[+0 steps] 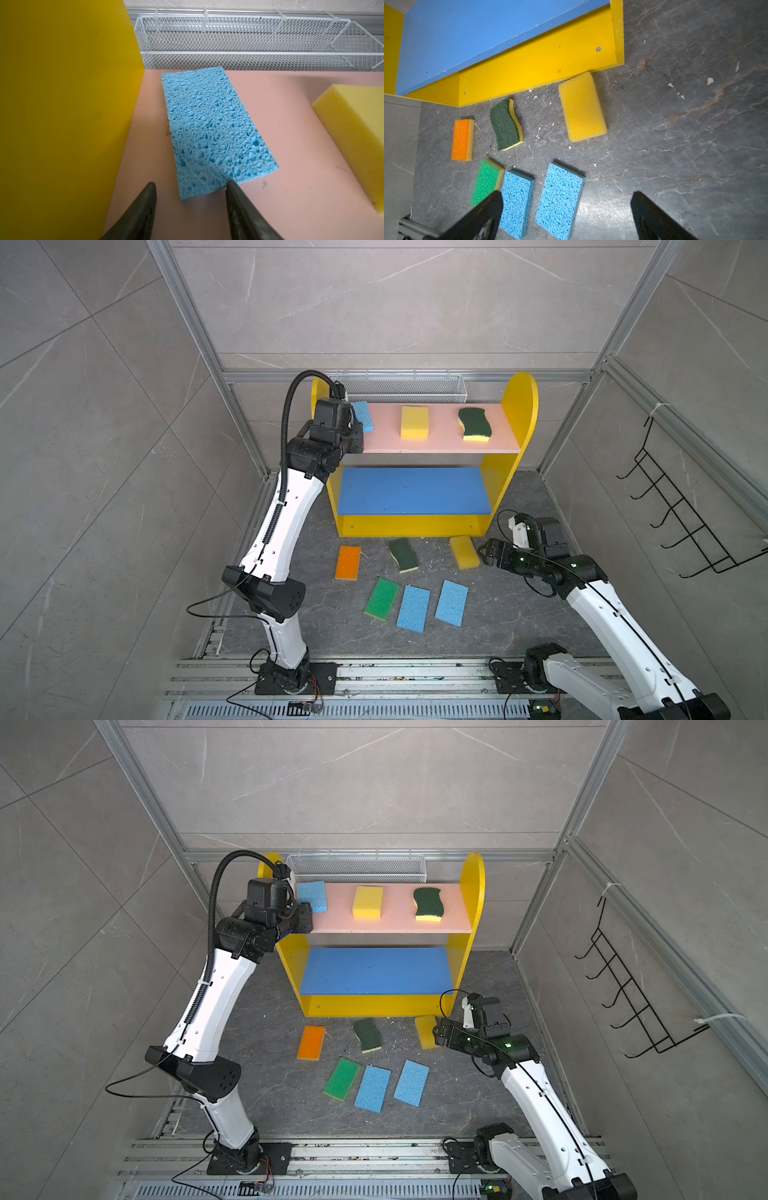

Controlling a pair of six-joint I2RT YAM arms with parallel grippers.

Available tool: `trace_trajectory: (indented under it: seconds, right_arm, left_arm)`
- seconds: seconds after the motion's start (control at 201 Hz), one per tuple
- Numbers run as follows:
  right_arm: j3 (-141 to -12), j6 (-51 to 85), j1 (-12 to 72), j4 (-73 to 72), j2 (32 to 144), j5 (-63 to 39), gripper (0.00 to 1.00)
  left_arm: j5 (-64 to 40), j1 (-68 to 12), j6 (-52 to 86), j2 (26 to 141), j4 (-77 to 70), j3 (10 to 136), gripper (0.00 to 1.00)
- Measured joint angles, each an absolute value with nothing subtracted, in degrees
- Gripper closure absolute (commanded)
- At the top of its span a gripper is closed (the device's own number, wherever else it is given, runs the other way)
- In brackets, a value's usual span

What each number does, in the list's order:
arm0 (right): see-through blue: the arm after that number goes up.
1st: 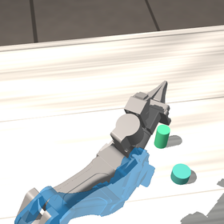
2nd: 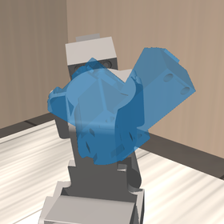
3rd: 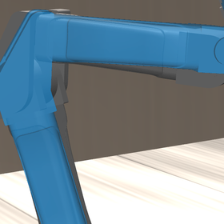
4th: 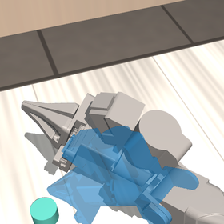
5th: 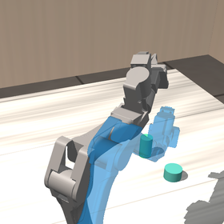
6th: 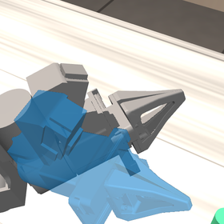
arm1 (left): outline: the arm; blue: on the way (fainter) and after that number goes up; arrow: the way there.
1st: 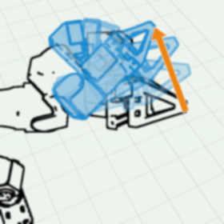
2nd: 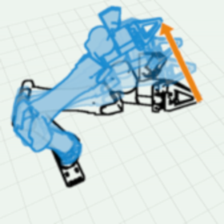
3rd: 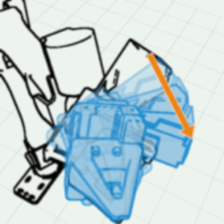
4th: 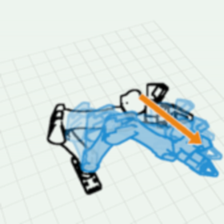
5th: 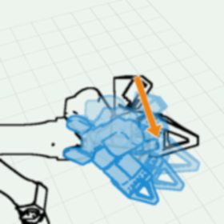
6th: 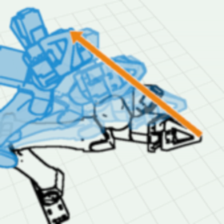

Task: Arrange cleaning sponges on a shelf
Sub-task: Move the cleaning sponge to the shelf.

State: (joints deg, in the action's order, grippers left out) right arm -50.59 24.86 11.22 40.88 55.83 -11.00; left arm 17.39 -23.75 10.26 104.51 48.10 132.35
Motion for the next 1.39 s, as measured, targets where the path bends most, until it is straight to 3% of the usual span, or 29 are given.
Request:
trace_trajectory:
  seconds: [0.04, 0.119, 0.299, 0.592, 1.055, 1.394]
  right_arm:
    - [-50.6, 24.9, 11.2, 40.9, 55.8, -11.0, 0.02]
    - [-50.6, 24.9, 11.2, 40.9, 55.8, -11.0, 0.02]
    - [-50.6, 24.9, 11.2, 40.9, 55.8, -11.0, 0.02]
    - [-50.6, 24.8, 11.2, 40.9, 55.8, -11.2, 0.02]
    - [-50.6, 23.5, 11.2, 40.9, 55.8, -10.8, 0.02]
    - [-50.6, 22.4, 11.2, 40.9, 55.8, -10.7, 0.02]
  left_arm:
    - [17.4, -23.7, 10.3, 104.5, 48.0, 132.2, 0.44]
    - [17.3, -23.7, 10.4, 104.2, 47.1, 131.5, 0.24]
    - [14.6, -24.3, 10.8, 103.4, 46.2, 130.6, 0.07]
    - [14.5, -24.7, 13.3, 106.1, 47.9, 135.0, 0.06]
    - [26.4, -29.4, 14.9, 115.1, 48.5, 145.4, 0.04]
    - [34.5, -30.3, 15.9, 117.8, 48.4, 147.5, 0.21]
